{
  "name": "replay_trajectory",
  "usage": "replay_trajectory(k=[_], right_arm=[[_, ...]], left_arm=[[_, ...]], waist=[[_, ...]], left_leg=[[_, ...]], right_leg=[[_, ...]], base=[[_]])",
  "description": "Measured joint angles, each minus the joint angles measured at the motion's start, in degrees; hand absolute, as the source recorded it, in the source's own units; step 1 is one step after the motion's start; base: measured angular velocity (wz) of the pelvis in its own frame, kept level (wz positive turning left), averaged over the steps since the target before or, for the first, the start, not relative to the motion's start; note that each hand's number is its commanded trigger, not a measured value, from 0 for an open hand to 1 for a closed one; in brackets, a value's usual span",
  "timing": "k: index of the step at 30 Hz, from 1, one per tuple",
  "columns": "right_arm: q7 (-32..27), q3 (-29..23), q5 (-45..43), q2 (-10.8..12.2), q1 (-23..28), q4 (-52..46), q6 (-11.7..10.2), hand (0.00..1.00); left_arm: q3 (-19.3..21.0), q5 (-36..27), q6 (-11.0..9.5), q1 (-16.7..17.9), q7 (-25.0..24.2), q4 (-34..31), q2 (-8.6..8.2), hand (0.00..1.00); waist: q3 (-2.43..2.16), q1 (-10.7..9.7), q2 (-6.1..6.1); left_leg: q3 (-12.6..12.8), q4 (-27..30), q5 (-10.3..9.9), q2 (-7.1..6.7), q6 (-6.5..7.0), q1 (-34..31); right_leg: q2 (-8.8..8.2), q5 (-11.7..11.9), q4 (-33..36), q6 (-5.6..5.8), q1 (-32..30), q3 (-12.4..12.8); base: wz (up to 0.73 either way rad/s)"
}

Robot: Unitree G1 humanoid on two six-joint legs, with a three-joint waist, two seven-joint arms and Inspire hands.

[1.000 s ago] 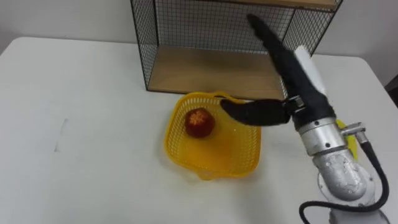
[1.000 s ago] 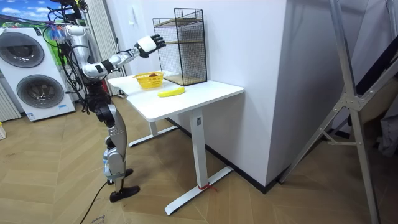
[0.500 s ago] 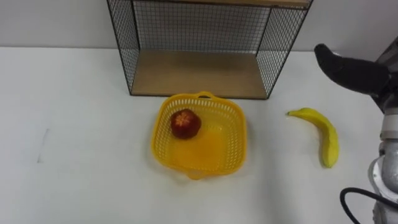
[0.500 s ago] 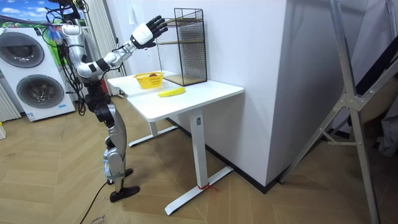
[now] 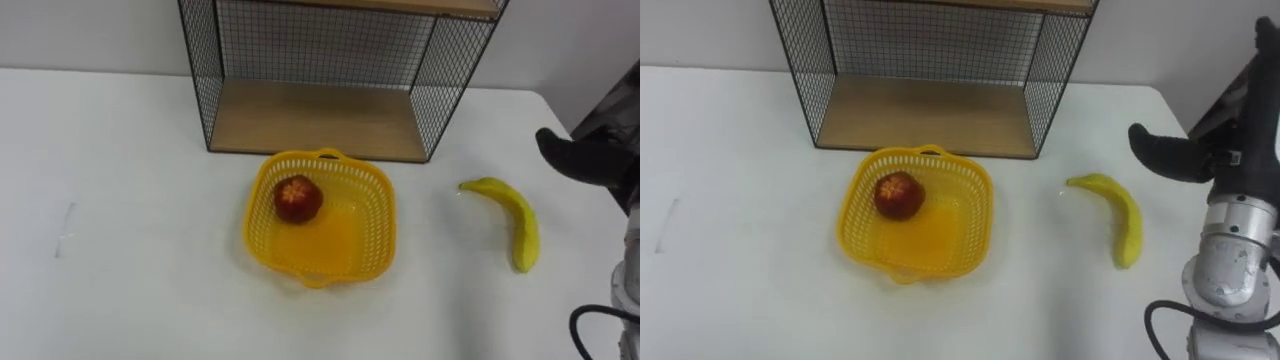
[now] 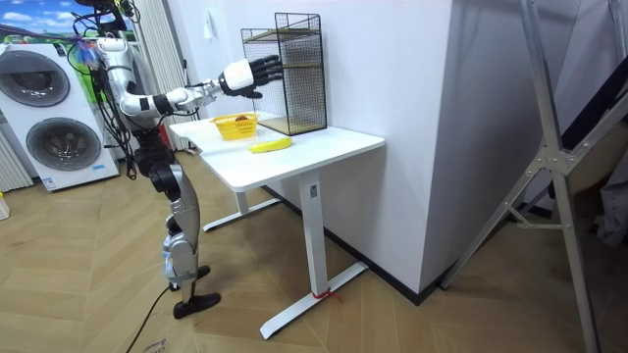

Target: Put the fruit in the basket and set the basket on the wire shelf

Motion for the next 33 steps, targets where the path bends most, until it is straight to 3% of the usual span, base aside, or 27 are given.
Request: replay_trajectory(k=[10, 17, 25, 33], right_arm=[[6.2, 0.5, 1.6, -2.7, -9.6, 15.6, 2.0, 0.0], [13.4, 0.4, 1.4, -3.6, -10.6, 22.1, 3.9, 0.0], [20.9, 0.4, 0.6, -5.0, -12.3, 37.1, 5.6, 0.0], [22.6, 1.3, -1.8, -5.2, -13.8, 43.7, 3.8, 0.0]], left_arm=[[-0.4, 0.0, 0.6, -0.1, -0.6, -2.0, 1.88, 0.0], [1.6, 0.1, 2.5, -0.1, -3.0, -2.3, 1.91, 0.0], [3.9, 0.1, 3.8, -0.2, -3.8, -2.7, 2.12, 0.0], [3.9, 0.1, 3.9, -0.9, -3.8, -2.4, 2.48, 0.0]], waist=[[0.02, 0.3, -0.75], [-0.03, -0.1, -0.83], [-0.19, 0.3, -0.72], [-0.4, 1.0, 0.3]], left_leg=[[-0.1, 0.4, 0.0, -0.04, 0.01, -0.2], [-1.2, 0.6, 0.0, -0.08, 0.01, -0.5], [-1.7, 1.1, 0.0, -0.06, 0.02, -0.4], [-2.4, 1.3, 0.0, -0.02, 0.03, 0.7]], right_leg=[[-0.1, 0.0, 0.0, 0.0, -0.2, -0.1], [-0.13, 0.0, -0.1, 0.0, 0.0, -1.1], [-0.33, 0.0, -0.2, 0.0, 0.5, -1.7], [-0.35, 0.0, -0.1, 0.0, 1.7, -2.4]], base=[[0.0], [0.08], [0.03], [0.04]])
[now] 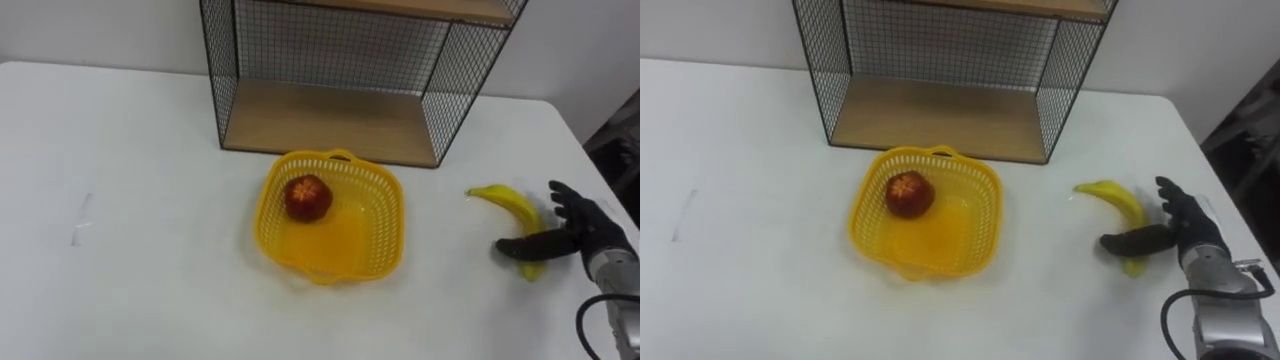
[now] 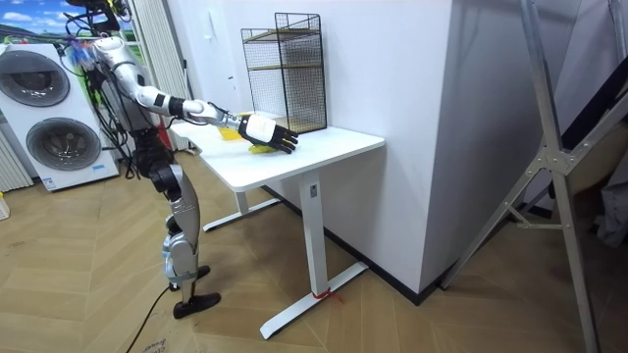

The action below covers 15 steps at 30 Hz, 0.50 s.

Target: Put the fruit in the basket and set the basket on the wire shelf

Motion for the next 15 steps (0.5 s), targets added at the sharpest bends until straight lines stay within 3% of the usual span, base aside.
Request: replay_trajectory(k=[1, 2, 4, 15], right_arm=[[0.4, 0.0, -0.1, -0.2, -0.1, 0.7, 0.0, 0.09], [0.5, 0.0, -0.1, -0.3, -0.2, 1.2, -0.1, 0.26], [1.0, 0.0, 0.0, -0.9, -0.5, 3.1, -0.5, 1.0], [0.3, -1.7, -2.3, -3.0, -0.4, 5.9, -0.8, 1.0]], left_arm=[[0.0, 0.0, 0.0, -0.1, -0.1, 0.2, 0.0, 0.0], [0.0, 0.0, 0.0, -0.1, -0.2, 0.2, 0.01, 0.0], [-0.1, 0.0, -0.1, -0.1, -0.4, 0.3, 0.11, 0.0], [0.0, 0.1, 0.3, 0.1, -0.5, 0.4, 0.2, 0.0]], waist=[[0.0, 0.0, -0.03], [0.01, 0.0, -0.06], [0.02, 0.1, -0.09], [-0.15, 1.8, 0.28]], left_leg=[[-0.3, 0.0, 0.0, 0.0, 0.0, -0.1], [-0.4, 0.0, 0.0, 0.0, 0.0, -0.1], [-0.8, 0.3, 0.0, -0.06, 0.0, 0.0], [-1.9, 1.5, -0.1, 0.06, -0.38, -0.2]], right_leg=[[-0.01, 0.0, 0.0, 0.0, 0.3, -0.3], [-0.03, 0.0, 0.0, 0.0, 0.4, -0.5], [-0.06, 0.0, -0.1, 0.0, 1.2, -0.8], [0.5, 0.2, 0.0, -0.4, 1.6, -1.2]], base=[[0.1], [0.11], [0.1], [0.04]])
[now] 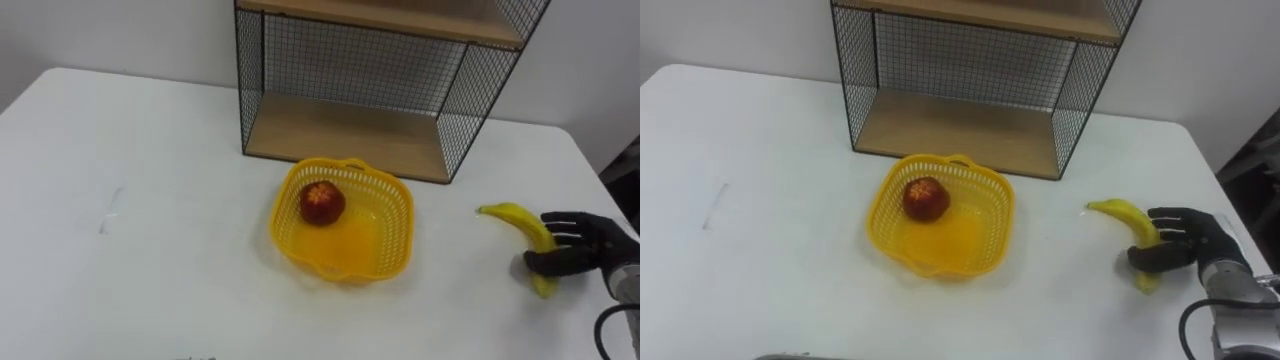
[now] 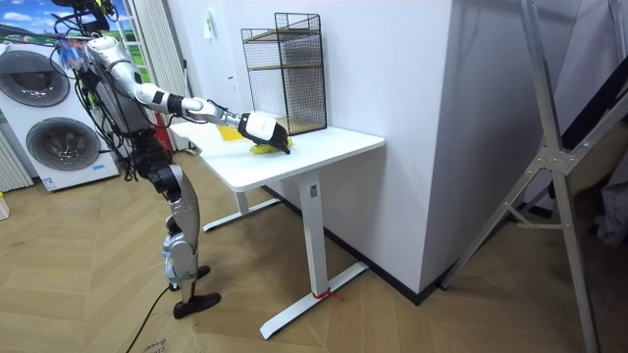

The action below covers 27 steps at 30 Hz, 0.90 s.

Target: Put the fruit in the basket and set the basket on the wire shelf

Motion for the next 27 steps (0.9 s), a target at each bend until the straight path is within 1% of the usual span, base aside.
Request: replay_trajectory(k=[5, 8, 13, 16, 17, 20, 22, 23, 25, 27], right_arm=[[-0.1, -0.1, -0.3, -0.2, 0.0, 0.5, 0.0, 1.0], [-0.6, -0.1, -2.1, -0.2, 0.0, 0.2, 0.0, 1.0], [0.0, 0.7, -4.6, 0.2, 1.2, -3.0, 1.6, 1.0], [1.2, 0.6, -4.7, 0.9, 1.4, -4.2, 1.9, 1.0], [1.2, 0.6, -4.6, 1.0, 1.5, -4.3, 1.9, 1.0], [1.3, 0.7, -4.0, 1.1, 1.6, -4.3, 2.1, 1.0], [1.7, 0.7, -4.2, 1.3, 1.9, -6.1, 3.2, 1.0], [2.1, 0.7, -4.2, 1.3, 2.1, -6.7, 3.2, 1.0], [3.4, 1.4, -4.5, 2.0, 3.1, -12.1, 4.3, 1.0], [3.9, 3.0, -5.3, 2.1, 3.6, -16.4, 4.4, 1.0]], left_arm=[[0.0, 0.0, 0.0, -0.3, 0.1, 0.0, -0.01, 0.0], [0.0, 0.0, 0.0, -0.3, 0.4, 0.2, -0.01, 0.0], [-0.4, 0.0, 0.0, -0.6, 0.5, 0.7, 0.0, 0.0], [-0.4, 0.0, 0.0, -0.8, 0.3, 0.7, 0.02, 0.0], [-0.4, 0.0, 0.0, -0.8, 0.3, 0.7, 0.03, 0.0], [-0.4, 0.0, -0.1, -1.0, 0.2, 0.7, 0.08, 0.0], [-0.4, 0.0, -0.1, -1.1, 0.2, 0.7, 0.08, 0.0], [-0.4, 0.0, -0.1, -1.1, 0.2, 0.7, 0.09, 0.0], [-0.5, 0.0, -0.1, -1.1, 0.1, 0.7, 0.1, 0.0], [-0.5, 0.0, 0.0, -1.2, -0.1, 0.6, 0.11, 0.0]], waist=[[0.0, 0.2, -0.03], [0.03, 0.2, -0.13], [0.04, 0.4, -0.3], [0.04, 0.3, -0.44], [-0.03, 0.3, -0.68], [0.04, 0.3, -0.97], [0.05, 0.4, -1.04], [0.03, 0.4, -1.08], [0.08, 0.3, -1.03], [0.12, 0.2, -0.77]], left_leg=[[0.0, 0.2, 0.0, 0.12, -0.12, 0.0], [0.0, 0.2, 0.0, 0.08, -0.12, 0.0], [0.1, 0.1, 0.1, 0.03, -0.12, -0.1], [0.2, -0.3, 0.1, -0.01, -0.11, -0.1], [0.2, -0.4, 0.1, -0.03, -0.1, 0.0], [0.3, -0.5, 0.1, -0.03, -0.1, 0.0], [0.5, -0.7, 0.1, -0.04, -0.1, 0.0], [0.5, -0.7, 0.1, -0.04, -0.1, 0.0], [1.1, -0.7, 0.1, 0.02, -0.09, -0.3], [1.5, -0.6, 0.1, 0.07, -0.04, -1.0]], right_leg=[[0.11, 0.1, 0.0, -0.12, 0.2, -0.1], [0.09, 0.1, 0.0, -0.12, 0.1, -0.1], [0.08, 0.1, 0.0, -0.13, -0.4, 0.3], [0.05, 0.1, 0.0, -0.12, -0.4, 0.3], [0.03, 0.1, 0.0, -0.12, -0.4, 0.3], [0.04, 0.1, 0.0, -0.12, -0.4, 0.5], [0.03, 0.1, 0.0, -0.12, -0.5, 0.6], [0.04, 0.1, 0.0, -0.12, -0.4, 0.7], [0.04, 0.1, 0.1, -0.12, -1.1, 1.0], [0.05, 0.1, 0.2, -0.13, -1.7, 1.4]], base=[[0.0], [0.0], [0.0], [0.0], [0.0], [0.0], [-0.05], [-0.08], [-0.12], [-0.11]])
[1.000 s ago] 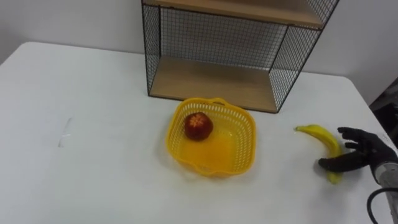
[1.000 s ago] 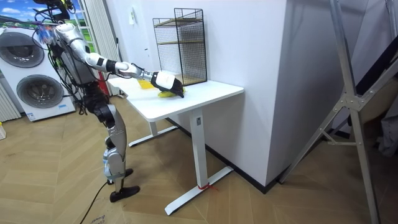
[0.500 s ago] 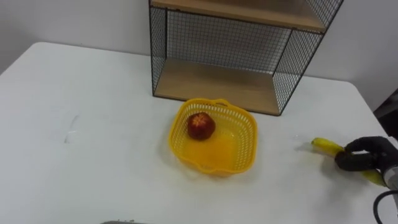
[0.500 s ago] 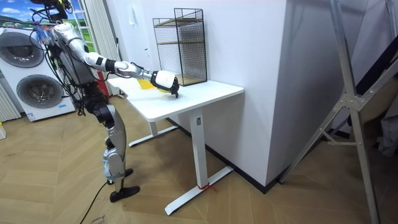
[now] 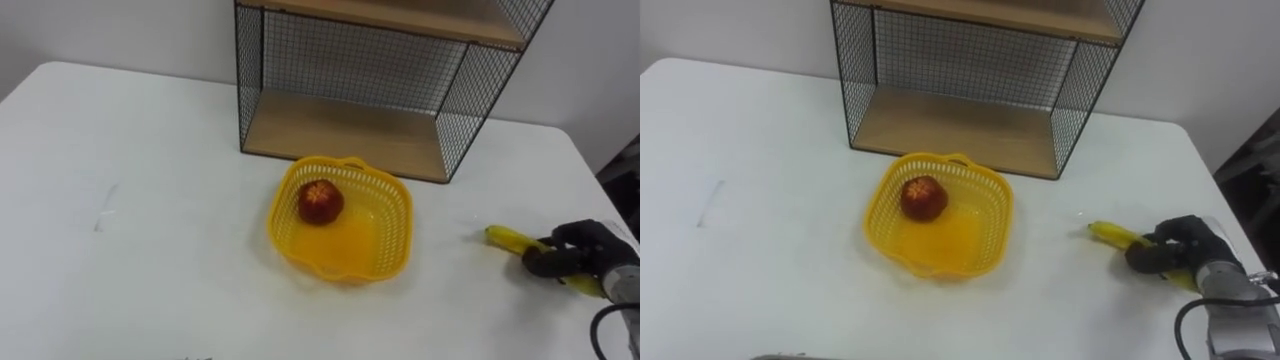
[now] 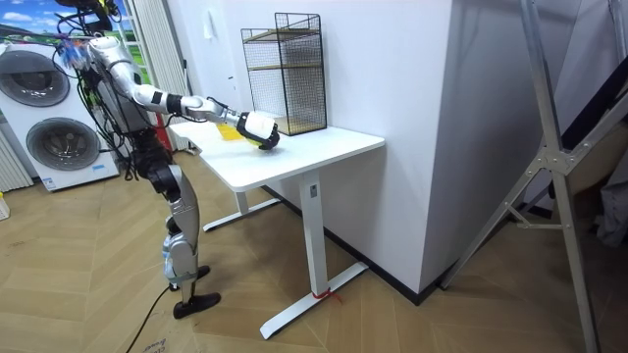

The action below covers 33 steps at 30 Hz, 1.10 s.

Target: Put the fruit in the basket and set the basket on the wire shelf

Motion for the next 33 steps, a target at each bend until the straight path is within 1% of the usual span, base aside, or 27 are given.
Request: replay_trajectory(k=[1, 4, 6, 9, 11, 14, 17, 19, 22, 26, 27, 29, 31, 33], right_arm=[[0.4, 0.5, -0.5, 0.1, 0.8, -3.0, 0.0, 1.0], [0.5, 2.8, -0.6, 0.4, 1.1, -9.6, 0.1, 1.0], [0.3, 2.8, -0.6, 0.5, 1.1, -13.8, 0.0, 1.0], [-1.1, 2.8, -0.6, 1.5, 1.1, -19.6, -0.1, 1.0], [-1.6, 3.0, -0.6, 1.9, 1.1, -22.1, -0.3, 1.0], [-1.8, 3.0, -0.9, 3.1, 1.1, -26.4, -0.5, 1.0], [-1.8, 2.9, -0.5, 4.0, 1.1, -31.5, -0.7, 1.0], [-1.8, 2.9, 1.5, 4.0, 1.1, -35.1, -0.8, 1.0], [-2.0, 2.9, 2.0, 4.2, 1.1, -38.2, -0.8, 1.0], [-2.3, 3.0, 3.5, 4.2, 1.1, -40.7, -1.5, 1.0], [-2.3, 3.0, 3.4, 4.2, 1.1, -41.3, -1.7, 1.0], [-2.2, 3.1, 3.4, 4.2, 1.0, -42.6, -1.8, 1.0], [-2.0, 3.3, 3.4, 4.2, 1.1, -44.6, -1.8, 1.0], [-1.7, 4.0, 2.8, 4.1, 1.1, -46.1, -1.8, 1.0]], left_arm=[[-0.4, -0.2, 0.0, -0.2, 0.0, -0.1, 0.12, 0.0], [-1.7, -0.5, 0.0, -0.5, 0.0, -0.3, 0.53, 0.0], [-1.7, -0.6, -0.1, -1.0, 0.2, -0.2, 0.52, 0.0], [-1.8, -0.6, -0.1, -0.9, 0.9, -0.2, 0.46, 0.0], [-3.0, -0.6, -0.4, -0.9, 1.8, -0.2, 0.39, 0.0], [-3.9, -0.6, -0.9, -0.9, 2.1, -0.2, 0.32, 0.0], [-3.9, -0.5, -1.5, -0.4, 2.2, -0.2, -0.09, 0.0], [-4.0, -0.6, -1.6, -0.3, 2.2, -0.1, -0.32, 0.0], [-4.0, -0.6, -1.8, 0.0, 2.3, 0.5, -0.64, 0.0], [-4.0, -0.6, -1.9, 0.1, 2.3, 0.7, -0.89, 0.0], [-4.0, -0.6, -2.0, -0.6, 2.3, 1.1, -0.93, 0.0], [-3.9, -0.6, -2.2, -1.0, 2.3, 1.6, -0.93, 0.0], [-4.0, -0.6, -2.8, -1.0, 2.3, 1.7, -0.93, 0.0], [-4.1, -0.6, -3.0, -0.9, 2.4, 1.8, -0.93, 0.0]], waist=[[0.08, 0.1, 0.06], [0.13, -0.1, 0.05], [0.13, -0.1, 0.03], [0.11, 0.0, -0.06], [0.14, 0.1, -0.01], [0.27, -0.1, 0.27], [0.53, -0.3, 0.95], [0.39, -0.6, 1.39], [0.17, -0.7, 1.66], [0.15, -0.9, 1.56], [0.1, -0.9, 1.5], [0.09, -1.0, 1.47], [0.12, -1.2, 1.54], [0.16, -1.2, 1.64]], left_leg=[[0.1, 0.0, 0.0, 0.01, 0.03, 0.0], [0.3, 0.0, 0.0, 0.01, 0.03, -0.3], [0.3, 0.0, 0.1, -0.02, 0.06, -0.4], [0.2, -0.1, 0.1, -0.02, 0.07, -0.4], [0.2, -0.1, 0.1, -0.07, 0.07, -0.4], [0.1, -0.2, 0.1, -0.07, 0.08, -0.3], [0.1, -0.4, 0.1, -0.05, 0.08, -0.3], [0.1, -0.4, 0.1, -0.03, 0.07, -0.4], [0.2, -0.6, 0.1, -0.05, 0.07, -0.3], [0.2, -0.4, 0.1, -0.05, 0.07, -0.2], [0.2, -0.4, 0.1, -0.05, 0.07, -0.4], [0.2, -0.3, 0.1, -0.01, 0.07, -0.8], [0.2, 0.0, 0.1, 0.01, 0.07, -1.2], [0.4, 0.0, 0.1, 0.08, 0.07, -1.2]], right_leg=[[0.0, 0.0, 0.1, 0.0, -0.3, 0.4], [0.0, 0.0, 0.2, 0.0, -0.7, 0.5], [-0.02, 0.0, 0.2, 0.0, -0.8, 0.5], [-0.01, 0.0, 0.1, 0.0, -0.7, 0.5], [-0.05, 0.0, 0.0, 0.0, -0.7, 0.5], [-0.05, 0.0, -0.1, 0.01, -0.7, 0.7], [-0.04, 0.0, -0.1, 0.01, -0.8, 0.6], [-0.04, 0.0, -0.1, 0.01, -0.9, 0.6], [-0.05, 0.0, -0.1, 0.01, -0.7, 0.6], [-0.06, 0.0, -0.1, 0.01, -0.7, 0.6], [-0.07, 0.0, -0.1, 0.01, -0.9, 0.6], [-0.06, 0.0, -0.1, 0.01, -1.3, 0.7], [-0.04, 0.0, 0.0, 0.01, -1.6, 0.7], [0.0, 0.0, 0.1, 0.0, -1.6, 0.8]], base=[[-0.07], [-0.03], [0.0], [0.0], [0.0], [0.0], [0.0], [0.0], [0.0], [0.0], [0.0], [0.0], [0.0], [-0.02]])
